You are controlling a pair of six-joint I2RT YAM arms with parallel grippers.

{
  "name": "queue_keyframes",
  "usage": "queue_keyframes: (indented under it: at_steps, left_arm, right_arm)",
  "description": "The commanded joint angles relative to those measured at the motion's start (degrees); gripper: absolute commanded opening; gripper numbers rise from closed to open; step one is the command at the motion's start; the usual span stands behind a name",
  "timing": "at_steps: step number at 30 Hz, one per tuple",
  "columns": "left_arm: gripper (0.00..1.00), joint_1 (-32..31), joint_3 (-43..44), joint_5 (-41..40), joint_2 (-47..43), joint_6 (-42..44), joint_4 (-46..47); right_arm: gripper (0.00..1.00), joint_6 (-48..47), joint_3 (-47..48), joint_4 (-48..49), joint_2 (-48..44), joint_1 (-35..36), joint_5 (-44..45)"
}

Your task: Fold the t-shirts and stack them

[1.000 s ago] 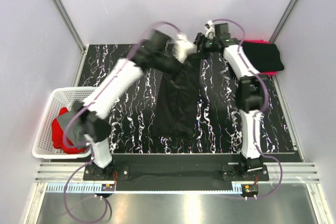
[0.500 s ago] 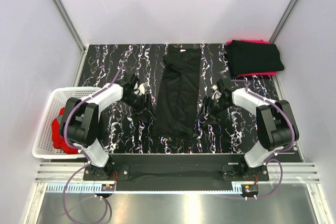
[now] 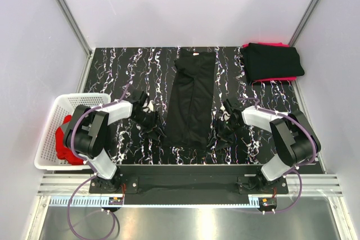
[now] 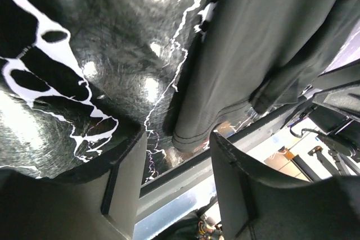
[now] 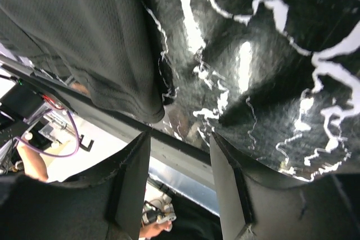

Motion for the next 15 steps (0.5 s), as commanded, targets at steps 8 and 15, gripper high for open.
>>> queue_keyframes:
  at_steps: [8,15]
  left_arm:
    - [0.54,-2.25,-1.86,-0.75,-0.45,-1.14,4.76]
    - [0.52,-3.67,-2.12,-0.67,0.69,-1.49,5.02]
  right_arm:
    - [0.53,2.42,-0.46,8.73,1.46,2.42,-0.58]
    - [0.54,2.60,1.91,11.10,5.06,3.39,-0.49]
